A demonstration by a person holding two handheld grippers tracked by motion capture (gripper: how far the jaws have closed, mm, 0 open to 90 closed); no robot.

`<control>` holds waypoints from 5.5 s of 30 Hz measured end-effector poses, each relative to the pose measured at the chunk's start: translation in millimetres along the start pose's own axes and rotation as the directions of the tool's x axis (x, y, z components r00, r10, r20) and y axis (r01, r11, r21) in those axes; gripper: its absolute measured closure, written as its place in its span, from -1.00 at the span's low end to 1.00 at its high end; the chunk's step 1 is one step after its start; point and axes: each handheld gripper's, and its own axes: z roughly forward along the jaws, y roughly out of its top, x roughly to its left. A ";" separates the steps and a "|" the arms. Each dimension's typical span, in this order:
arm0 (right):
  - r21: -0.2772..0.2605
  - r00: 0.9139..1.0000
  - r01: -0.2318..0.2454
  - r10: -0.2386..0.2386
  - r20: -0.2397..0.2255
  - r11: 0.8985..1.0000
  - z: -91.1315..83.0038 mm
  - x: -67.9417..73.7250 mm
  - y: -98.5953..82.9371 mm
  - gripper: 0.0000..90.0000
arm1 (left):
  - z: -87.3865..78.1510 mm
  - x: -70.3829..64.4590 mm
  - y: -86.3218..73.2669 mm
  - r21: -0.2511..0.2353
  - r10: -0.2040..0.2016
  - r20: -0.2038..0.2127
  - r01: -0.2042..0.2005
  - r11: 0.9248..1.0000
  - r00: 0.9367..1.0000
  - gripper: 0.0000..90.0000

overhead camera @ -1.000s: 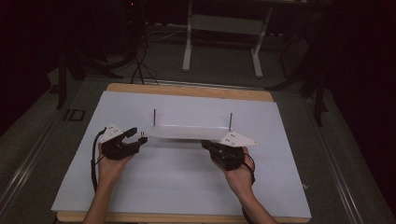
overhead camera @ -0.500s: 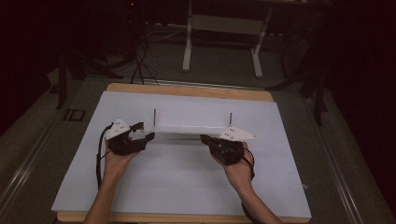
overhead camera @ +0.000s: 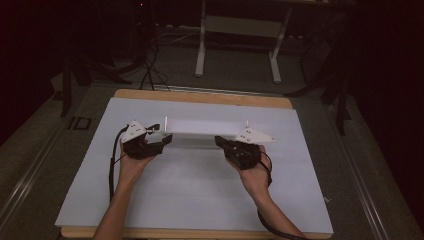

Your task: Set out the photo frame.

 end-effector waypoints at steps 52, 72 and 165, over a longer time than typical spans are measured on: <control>0.131 0.943 -0.104 0.056 0.328 0.986 0.6 -118.2 -53.9 0.13 | 22.5 17.3 21.6 0.003 -0.055 -0.081 0.056 0.998 0.995 -0.14; 0.081 0.957 -0.098 0.071 0.281 0.992 16.6 -129.8 -45.0 0.03 | 42.0 25.6 16.3 0.017 -0.049 -0.048 0.050 0.999 0.998 -0.28; 0.127 0.967 -0.165 0.135 0.216 0.978 1.8 -112.3 -31.8 -0.04 | 16.6 -9.9 42.6 0.195 -0.123 -0.173 0.156 0.968 0.977 -0.24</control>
